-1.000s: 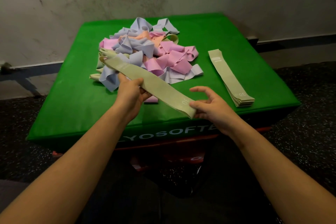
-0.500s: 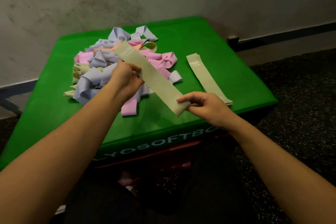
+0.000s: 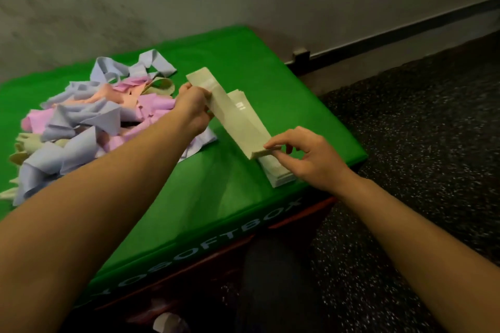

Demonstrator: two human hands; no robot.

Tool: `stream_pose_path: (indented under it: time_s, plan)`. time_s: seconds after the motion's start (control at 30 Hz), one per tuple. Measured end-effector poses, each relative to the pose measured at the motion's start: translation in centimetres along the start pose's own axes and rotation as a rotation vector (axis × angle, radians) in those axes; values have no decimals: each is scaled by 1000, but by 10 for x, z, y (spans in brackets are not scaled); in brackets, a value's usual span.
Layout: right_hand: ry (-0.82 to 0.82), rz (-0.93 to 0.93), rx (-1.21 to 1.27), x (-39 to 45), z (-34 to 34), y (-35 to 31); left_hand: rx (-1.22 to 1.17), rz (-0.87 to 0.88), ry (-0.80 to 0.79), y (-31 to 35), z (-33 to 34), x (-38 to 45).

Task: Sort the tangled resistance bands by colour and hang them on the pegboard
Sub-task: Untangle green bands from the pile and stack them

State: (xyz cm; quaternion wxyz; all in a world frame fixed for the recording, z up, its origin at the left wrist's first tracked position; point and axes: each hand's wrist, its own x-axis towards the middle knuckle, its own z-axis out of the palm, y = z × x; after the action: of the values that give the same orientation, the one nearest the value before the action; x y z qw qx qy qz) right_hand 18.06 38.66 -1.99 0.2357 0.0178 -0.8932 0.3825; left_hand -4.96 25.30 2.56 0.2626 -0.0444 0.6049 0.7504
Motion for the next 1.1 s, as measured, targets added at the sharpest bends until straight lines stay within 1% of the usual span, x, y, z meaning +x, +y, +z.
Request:
stream_pose_path:
  time_s: [0.13,0.27,0.4,0.5,0.63,0.77,0.87,1.0,1.1]
  plan:
    - [-23,-45,-126,-7,-11,29,182,20,1,-23,22,25]
    - [-56,-47,-178,-16,-6,50,370,-11,48,-47,26,47]
    - [-172,-36,-144,-23,-2,62,629,67,107,-60,25,64]
    - [-245,-5,-109,-26,-2,65,741,138,135,-61,28,68]
    - [-231,18,-81,-25,0,68,741,201,134,-60,26,79]
    - [-248,22,-97,-26,1,66,812,181,78,-60,28,84]
    - [-255,33,-103,-26,-1,62,830,162,76,-59,30,83]
    - [-222,84,-51,-21,-7,53,798,223,75,-51,28,74]
    - [-188,107,-39,-13,-9,42,724,256,-3,-39,17,55]
